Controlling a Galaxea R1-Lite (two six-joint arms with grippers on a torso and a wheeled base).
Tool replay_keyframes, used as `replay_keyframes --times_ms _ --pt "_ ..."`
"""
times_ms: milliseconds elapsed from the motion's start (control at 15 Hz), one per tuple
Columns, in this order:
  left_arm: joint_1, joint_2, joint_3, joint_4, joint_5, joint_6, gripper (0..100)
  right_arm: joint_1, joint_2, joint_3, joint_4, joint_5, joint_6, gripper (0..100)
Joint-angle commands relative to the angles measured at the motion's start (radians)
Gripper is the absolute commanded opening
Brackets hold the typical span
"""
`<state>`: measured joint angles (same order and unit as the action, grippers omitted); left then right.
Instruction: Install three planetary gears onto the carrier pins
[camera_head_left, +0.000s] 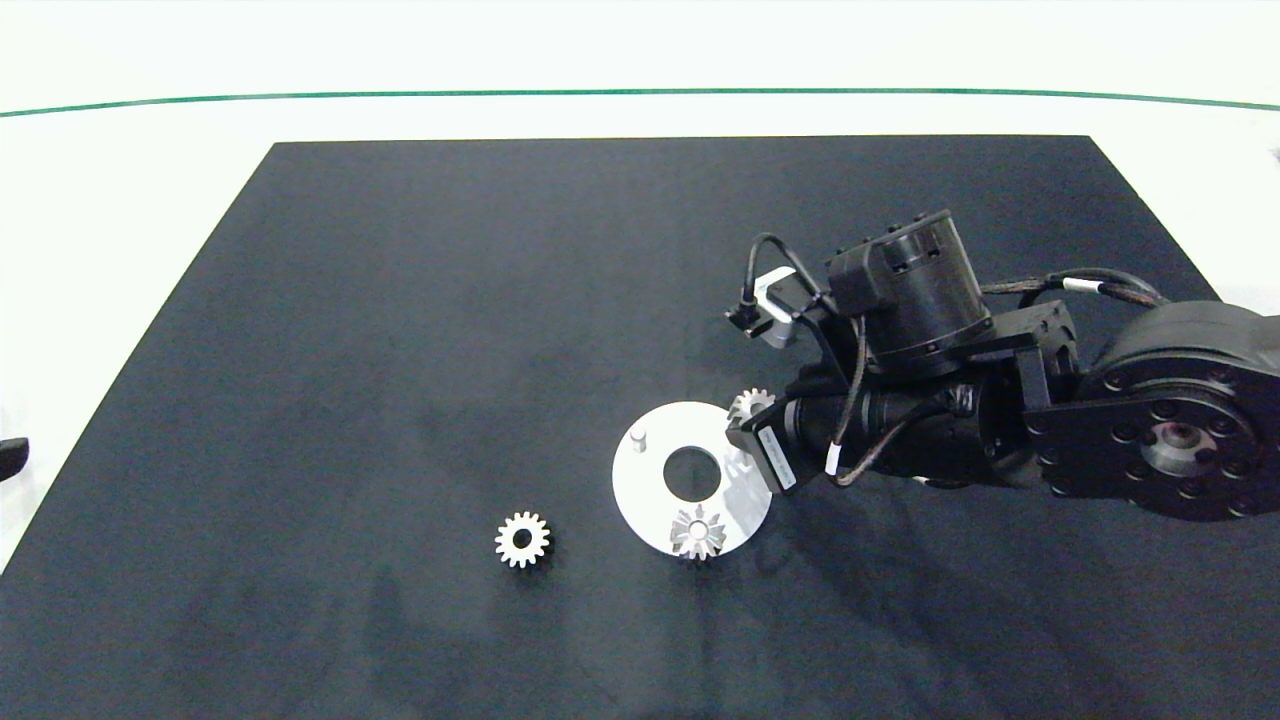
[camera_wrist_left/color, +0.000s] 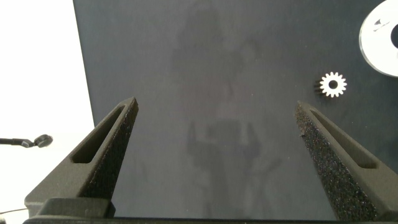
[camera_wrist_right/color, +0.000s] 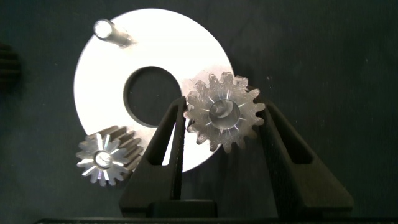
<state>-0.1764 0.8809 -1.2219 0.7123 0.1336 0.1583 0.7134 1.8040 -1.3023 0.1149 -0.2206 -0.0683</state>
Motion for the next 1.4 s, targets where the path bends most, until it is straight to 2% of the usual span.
replay_keyframes --times_ms 67,400,1400 --pt "0.000 -0.003 -0.001 0.004 0.001 0.001 100 0.001 0.018 0.002 -0.003 0.000 -0.001 28" --pt "0.000 -0.003 -0.001 0.004 0.001 0.001 100 0.003 0.034 -0.002 -0.023 -0.003 0.010 28" --pt "0.000 -0.006 -0.001 0.004 0.001 0.001 100 0.008 0.028 0.009 -0.021 -0.008 0.008 28"
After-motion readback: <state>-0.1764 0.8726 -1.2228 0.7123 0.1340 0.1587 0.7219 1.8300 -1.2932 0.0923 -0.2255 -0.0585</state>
